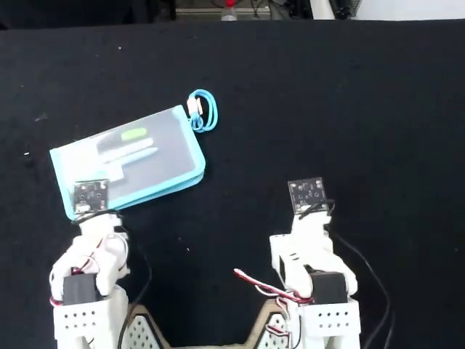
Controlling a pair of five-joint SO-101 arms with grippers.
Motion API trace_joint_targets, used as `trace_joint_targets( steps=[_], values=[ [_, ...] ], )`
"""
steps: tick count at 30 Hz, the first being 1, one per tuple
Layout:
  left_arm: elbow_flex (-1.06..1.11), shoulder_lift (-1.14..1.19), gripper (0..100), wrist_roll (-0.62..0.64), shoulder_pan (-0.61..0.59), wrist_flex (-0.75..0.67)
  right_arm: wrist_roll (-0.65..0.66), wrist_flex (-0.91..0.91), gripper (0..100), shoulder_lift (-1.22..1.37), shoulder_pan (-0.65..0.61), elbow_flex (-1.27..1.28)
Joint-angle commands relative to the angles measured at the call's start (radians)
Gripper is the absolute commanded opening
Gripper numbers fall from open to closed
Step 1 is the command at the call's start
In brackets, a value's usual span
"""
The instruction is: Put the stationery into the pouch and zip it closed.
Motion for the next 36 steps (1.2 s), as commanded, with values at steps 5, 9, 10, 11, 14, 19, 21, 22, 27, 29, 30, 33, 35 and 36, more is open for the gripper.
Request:
trace_joint_targets(
  steps=[5,9,10,11,14,19,21,22,27,29,30,33,35,36],
  values=[
    [0.022,-0.011,3,0.008,0.133,-0.018,-0.002,0.009,1.2,-0.097,0.018,-0.005],
    [0.022,-0.011,3,0.008,0.114,-0.018,-0.002,0.009,1.2,-0.097,0.018,-0.005],
    [0.022,-0.011,3,0.008,0.101,-0.018,-0.002,0.009,1.2,-0.097,0.018,-0.005],
    [0.022,-0.011,3,0.008,0.088,-0.018,-0.002,0.009,1.2,-0.097,0.018,-0.005],
    [0.022,-0.012,3,0.008,0.084,-0.018,-0.002,0.009,1.2,-0.097,0.018,-0.005],
    [0.022,-0.011,3,0.008,0.079,-0.018,-0.002,0.009,1.2,-0.097,0.018,-0.005],
    [0.022,-0.009,3,0.008,0.077,-0.018,-0.002,0.009,1.2,-0.097,0.018,-0.005],
    [0.022,-0.009,3,0.008,0.081,-0.018,-0.002,0.009,1.2,-0.097,0.018,-0.005],
    [0.022,-0.008,3,0.008,0.077,-0.018,-0.002,0.009,1.2,-0.097,0.018,-0.005],
    [0.022,-0.008,3,0.008,0.077,-0.018,-0.002,0.009,1.2,-0.097,0.018,-0.005],
    [0.022,-0.008,3,0.008,0.077,-0.018,-0.002,0.009,1.2,-0.097,0.018,-0.005],
    [0.022,-0.008,3,0.008,0.077,-0.018,-0.002,0.009,1.2,-0.097,0.018,-0.005],
    [0.022,-0.008,3,0.008,0.077,-0.018,-0.002,0.009,1.2,-0.097,0.018,-0.005],
    [0.022,-0.008,3,0.008,0.077,-0.018,-0.002,0.009,1.2,-0.097,0.018,-0.005]
  ],
)
